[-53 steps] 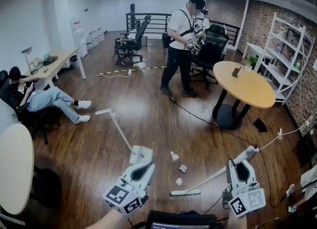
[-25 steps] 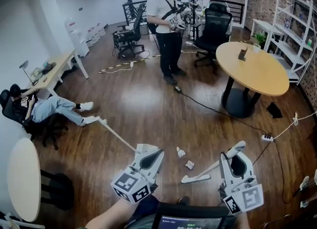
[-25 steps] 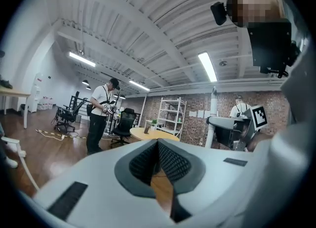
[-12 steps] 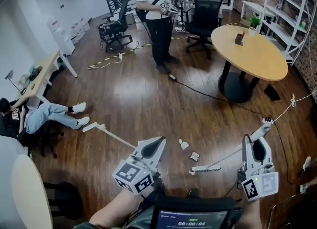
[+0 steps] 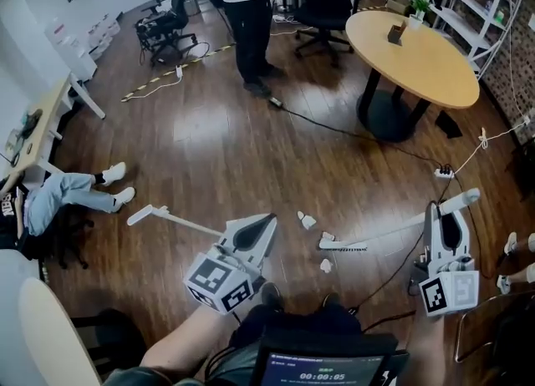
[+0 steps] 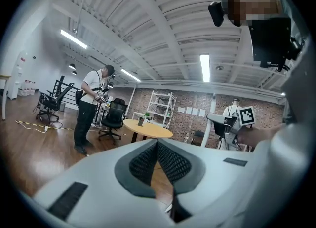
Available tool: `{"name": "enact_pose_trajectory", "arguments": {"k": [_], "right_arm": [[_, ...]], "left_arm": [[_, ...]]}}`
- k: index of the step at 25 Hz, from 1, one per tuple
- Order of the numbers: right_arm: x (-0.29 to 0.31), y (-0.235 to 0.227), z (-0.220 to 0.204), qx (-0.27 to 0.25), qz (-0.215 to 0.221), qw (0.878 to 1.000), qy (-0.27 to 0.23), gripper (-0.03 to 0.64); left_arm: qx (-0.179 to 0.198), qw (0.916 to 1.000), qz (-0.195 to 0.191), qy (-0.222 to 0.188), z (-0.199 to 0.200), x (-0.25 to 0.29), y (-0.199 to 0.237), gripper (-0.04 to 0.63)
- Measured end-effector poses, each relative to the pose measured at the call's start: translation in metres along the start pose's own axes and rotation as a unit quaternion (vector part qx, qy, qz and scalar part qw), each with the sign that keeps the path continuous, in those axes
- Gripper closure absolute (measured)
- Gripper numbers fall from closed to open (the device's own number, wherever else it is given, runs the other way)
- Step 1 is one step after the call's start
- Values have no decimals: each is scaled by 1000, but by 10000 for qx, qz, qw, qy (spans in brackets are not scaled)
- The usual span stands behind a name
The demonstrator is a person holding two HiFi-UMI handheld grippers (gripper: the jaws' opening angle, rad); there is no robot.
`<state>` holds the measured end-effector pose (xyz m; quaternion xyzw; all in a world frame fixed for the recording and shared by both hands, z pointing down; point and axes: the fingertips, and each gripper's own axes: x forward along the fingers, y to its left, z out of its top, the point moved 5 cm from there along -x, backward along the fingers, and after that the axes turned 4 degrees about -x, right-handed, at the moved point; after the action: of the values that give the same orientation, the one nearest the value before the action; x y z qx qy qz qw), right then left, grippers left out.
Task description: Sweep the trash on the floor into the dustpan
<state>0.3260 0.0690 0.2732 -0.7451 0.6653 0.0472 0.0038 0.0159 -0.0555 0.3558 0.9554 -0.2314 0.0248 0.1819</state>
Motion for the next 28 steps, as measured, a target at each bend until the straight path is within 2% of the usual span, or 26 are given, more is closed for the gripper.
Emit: {"name": "enact_pose_trajectory", "arguments": {"k": [5,11,14,23,28], "right_arm": [[21,16,-23,-10,170,9997,157,482],[43,13,-41,62,400,9990,194,482],[53,9,-52,98,509,9984,214,482],[85,-10,-97,-47,620,9971,438,482],[112,-13,-133,-84,562,9968,569,482]], "left_arm": [[75,9999,119,1,-8,15,19,584],[108,9961,800,-353,-2,46,20,584],[62,9942,960,-473,-4,65,13,584],[439,9955,771,-318,-54,110,7,584],[390,9975,582,-136,-89,138,23,583]]}}
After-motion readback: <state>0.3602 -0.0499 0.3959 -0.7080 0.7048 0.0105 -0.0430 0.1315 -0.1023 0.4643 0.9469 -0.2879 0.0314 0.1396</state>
